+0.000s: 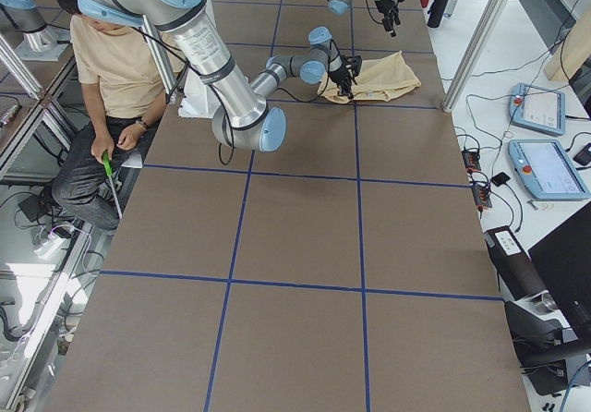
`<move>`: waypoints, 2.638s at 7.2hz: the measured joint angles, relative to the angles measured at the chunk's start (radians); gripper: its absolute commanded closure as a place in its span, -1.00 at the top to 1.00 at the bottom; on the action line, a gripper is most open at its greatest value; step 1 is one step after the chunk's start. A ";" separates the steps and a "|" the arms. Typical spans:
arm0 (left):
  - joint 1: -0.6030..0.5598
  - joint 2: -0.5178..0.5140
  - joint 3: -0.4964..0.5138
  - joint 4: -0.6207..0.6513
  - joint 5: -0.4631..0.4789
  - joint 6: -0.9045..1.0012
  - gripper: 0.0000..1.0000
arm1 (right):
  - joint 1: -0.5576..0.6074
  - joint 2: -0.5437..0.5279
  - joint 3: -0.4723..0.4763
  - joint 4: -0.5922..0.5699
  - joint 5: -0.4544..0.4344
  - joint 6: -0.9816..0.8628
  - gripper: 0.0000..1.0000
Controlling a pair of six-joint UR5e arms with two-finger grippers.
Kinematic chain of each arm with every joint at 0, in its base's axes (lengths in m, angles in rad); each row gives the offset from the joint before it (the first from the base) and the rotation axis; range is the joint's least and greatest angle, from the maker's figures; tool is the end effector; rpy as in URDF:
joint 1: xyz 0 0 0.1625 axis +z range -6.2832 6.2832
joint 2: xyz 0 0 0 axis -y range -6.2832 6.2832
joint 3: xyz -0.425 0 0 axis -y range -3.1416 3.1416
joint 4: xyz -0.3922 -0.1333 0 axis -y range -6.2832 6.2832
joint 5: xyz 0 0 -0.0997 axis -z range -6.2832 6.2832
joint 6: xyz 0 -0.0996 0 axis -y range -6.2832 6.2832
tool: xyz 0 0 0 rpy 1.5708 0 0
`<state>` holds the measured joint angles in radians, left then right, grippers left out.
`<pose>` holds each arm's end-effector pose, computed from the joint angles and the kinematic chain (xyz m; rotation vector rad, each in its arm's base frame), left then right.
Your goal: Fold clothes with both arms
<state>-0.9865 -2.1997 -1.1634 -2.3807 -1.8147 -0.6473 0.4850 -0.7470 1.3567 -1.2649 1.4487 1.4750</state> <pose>0.3318 -0.6998 0.3841 0.7091 0.7734 0.0686 -0.6156 -0.4888 0.2079 0.3734 -0.8503 0.4170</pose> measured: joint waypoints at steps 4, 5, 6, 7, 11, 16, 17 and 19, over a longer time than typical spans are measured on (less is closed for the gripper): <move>0.006 0.003 -0.010 0.000 0.000 -0.031 1.00 | -0.096 -0.268 0.344 -0.068 -0.029 -0.001 -1.00; 0.009 0.010 -0.018 0.000 0.000 -0.037 1.00 | -0.127 -0.340 0.420 -0.070 -0.048 -0.001 -1.00; 0.013 0.017 -0.029 0.000 0.000 -0.040 1.00 | -0.146 -0.383 0.464 -0.071 -0.059 -0.001 -1.00; 0.016 0.020 -0.035 0.000 0.000 -0.041 1.00 | -0.158 -0.400 0.482 -0.071 -0.063 -0.001 0.98; 0.020 0.022 -0.038 0.000 0.000 -0.041 1.00 | -0.154 -0.253 0.444 -0.212 -0.059 -0.007 1.00; 0.020 0.027 -0.039 0.000 0.000 -0.042 1.00 | -0.150 -0.124 0.272 -0.299 -0.053 -0.081 -0.18; 0.020 0.028 -0.038 0.000 0.000 -0.042 1.00 | -0.153 -0.129 0.270 -0.300 -0.052 -0.086 -0.42; 0.020 0.028 -0.038 0.000 0.000 -0.041 1.00 | -0.156 -0.133 0.270 -0.302 -0.050 -0.091 -0.50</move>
<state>-0.9664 -2.1722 -1.2012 -2.3807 -1.8147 -0.6888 0.3291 -0.8804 1.6269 -1.5665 1.3987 1.3835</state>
